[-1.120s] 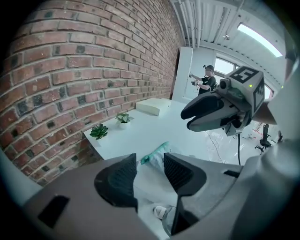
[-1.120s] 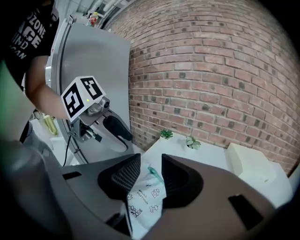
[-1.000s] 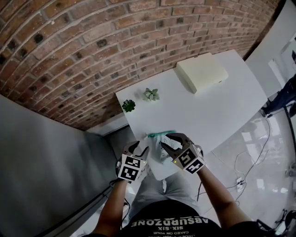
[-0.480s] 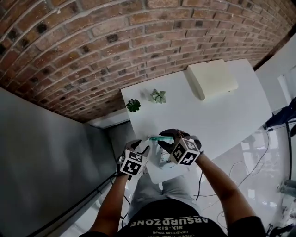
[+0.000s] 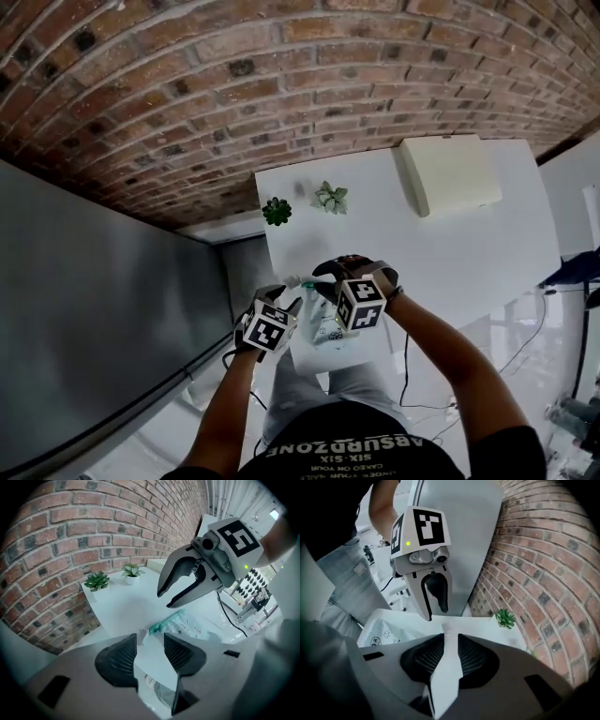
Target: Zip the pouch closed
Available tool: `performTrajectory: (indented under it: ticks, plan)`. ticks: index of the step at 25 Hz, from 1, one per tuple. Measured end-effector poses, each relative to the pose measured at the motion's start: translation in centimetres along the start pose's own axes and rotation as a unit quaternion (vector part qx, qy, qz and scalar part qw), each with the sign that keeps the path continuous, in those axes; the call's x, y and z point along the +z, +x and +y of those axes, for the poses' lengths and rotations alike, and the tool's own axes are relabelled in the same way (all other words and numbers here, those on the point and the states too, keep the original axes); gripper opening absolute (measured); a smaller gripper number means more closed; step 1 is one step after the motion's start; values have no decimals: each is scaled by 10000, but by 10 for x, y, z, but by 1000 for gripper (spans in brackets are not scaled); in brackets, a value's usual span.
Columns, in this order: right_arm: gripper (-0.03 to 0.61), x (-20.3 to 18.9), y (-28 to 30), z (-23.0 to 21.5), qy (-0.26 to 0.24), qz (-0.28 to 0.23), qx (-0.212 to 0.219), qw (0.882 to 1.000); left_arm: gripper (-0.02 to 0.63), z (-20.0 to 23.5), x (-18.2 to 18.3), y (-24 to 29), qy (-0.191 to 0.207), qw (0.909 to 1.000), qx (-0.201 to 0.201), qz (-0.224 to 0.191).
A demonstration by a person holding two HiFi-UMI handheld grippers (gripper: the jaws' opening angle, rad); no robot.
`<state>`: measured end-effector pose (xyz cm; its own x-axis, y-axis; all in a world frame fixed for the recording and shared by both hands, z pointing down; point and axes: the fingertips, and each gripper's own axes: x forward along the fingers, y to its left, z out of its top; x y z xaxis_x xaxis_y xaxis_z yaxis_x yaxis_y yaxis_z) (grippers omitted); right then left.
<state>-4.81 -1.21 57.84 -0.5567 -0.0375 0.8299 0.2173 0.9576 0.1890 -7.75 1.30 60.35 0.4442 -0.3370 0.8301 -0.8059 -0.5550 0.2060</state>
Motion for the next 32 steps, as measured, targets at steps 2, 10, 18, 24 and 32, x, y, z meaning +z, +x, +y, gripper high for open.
performTrajectory:
  ticks: [2, 10, 18, 24, 32]
  plan:
    - [84, -1, 7, -2, -425, 53, 120, 9990, 167, 1, 1, 4, -23, 10000, 44, 54]
    - [71, -15, 35, 7, -2134, 377, 554, 9747, 167, 1, -8, 22, -121, 9995, 119, 256]
    - [67, -25, 58, 12, -3039, 562, 837, 9474, 167, 3, -9, 33, -210, 9987, 204, 423]
    - [67, -24, 69, 8, -3724, 624, 900, 9216, 167, 3, -7, 42, -168, 9981, 202, 564]
    - [64, -19, 79, 14, -4608, 484, 999, 8805, 167, 1, -12, 49, -144, 9973, 130, 705]
